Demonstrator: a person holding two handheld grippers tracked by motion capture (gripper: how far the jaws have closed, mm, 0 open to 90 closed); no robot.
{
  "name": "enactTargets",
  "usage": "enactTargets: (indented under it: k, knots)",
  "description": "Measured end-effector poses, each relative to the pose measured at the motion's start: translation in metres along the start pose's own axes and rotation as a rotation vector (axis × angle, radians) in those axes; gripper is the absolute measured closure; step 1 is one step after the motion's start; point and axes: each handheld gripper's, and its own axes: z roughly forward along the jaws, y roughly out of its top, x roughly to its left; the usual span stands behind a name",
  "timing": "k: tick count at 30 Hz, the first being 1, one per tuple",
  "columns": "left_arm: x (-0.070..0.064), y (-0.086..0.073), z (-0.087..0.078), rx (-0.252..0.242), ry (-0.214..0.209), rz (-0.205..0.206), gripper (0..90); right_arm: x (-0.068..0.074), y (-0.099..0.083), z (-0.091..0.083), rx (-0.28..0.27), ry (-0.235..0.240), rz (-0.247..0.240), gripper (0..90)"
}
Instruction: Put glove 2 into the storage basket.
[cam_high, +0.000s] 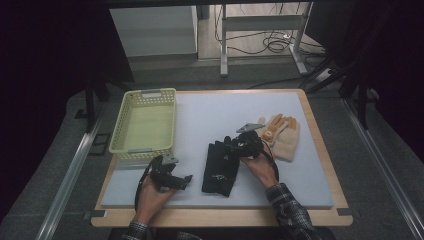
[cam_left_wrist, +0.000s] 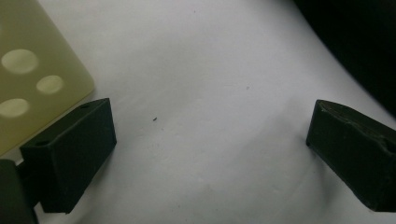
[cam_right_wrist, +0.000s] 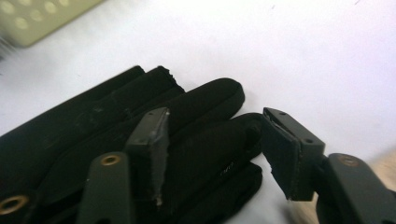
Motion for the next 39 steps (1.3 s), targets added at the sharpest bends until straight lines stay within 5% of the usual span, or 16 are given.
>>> enactTargets:
  k: [5, 8, 14, 18, 22, 29, 37, 39]
  knots:
    - [0.0, 0.0, 0.0, 0.001, 0.0, 0.001, 1.6, 0.005, 0.0, 0.001, 0.012, -0.019, -0.007, 77.2]
    - [0.0, 0.0, 0.0, 0.0, 0.0, 0.0, 1.6, 0.01, 0.001, -0.004, 0.005, -0.043, -0.04, 81.4]
    - [0.0, 0.0, 0.0, 0.001, 0.0, 0.0, 1.6, 0.019, 0.006, -0.029, -0.04, -0.072, -0.061, 81.6]
    - [0.0, 0.0, 0.0, -0.001, 0.0, -0.001, 1.6, 0.013, 0.001, -0.027, -0.014, -0.102, -0.047, 79.3]
    - [0.0, 0.0, 0.0, 0.0, 0.0, 0.0, 1.6, 0.003, -0.009, -0.023, -0.012, -0.088, -0.011, 64.1]
    - [-0.001, 0.0, -0.001, -0.002, 0.006, 0.008, 2.2, 0.002, -0.036, -0.056, -0.012, 0.009, -0.037, 60.7]
    - [0.003, -0.007, -0.011, 0.018, 0.035, -0.006, 2.7, 0.014, -0.068, -0.067, 0.019, 0.115, -0.043, 80.3]
    - [0.006, -0.01, -0.014, 0.02, 0.039, -0.005, 2.1, 0.025, -0.077, -0.068, 0.024, 0.171, -0.066, 83.2]
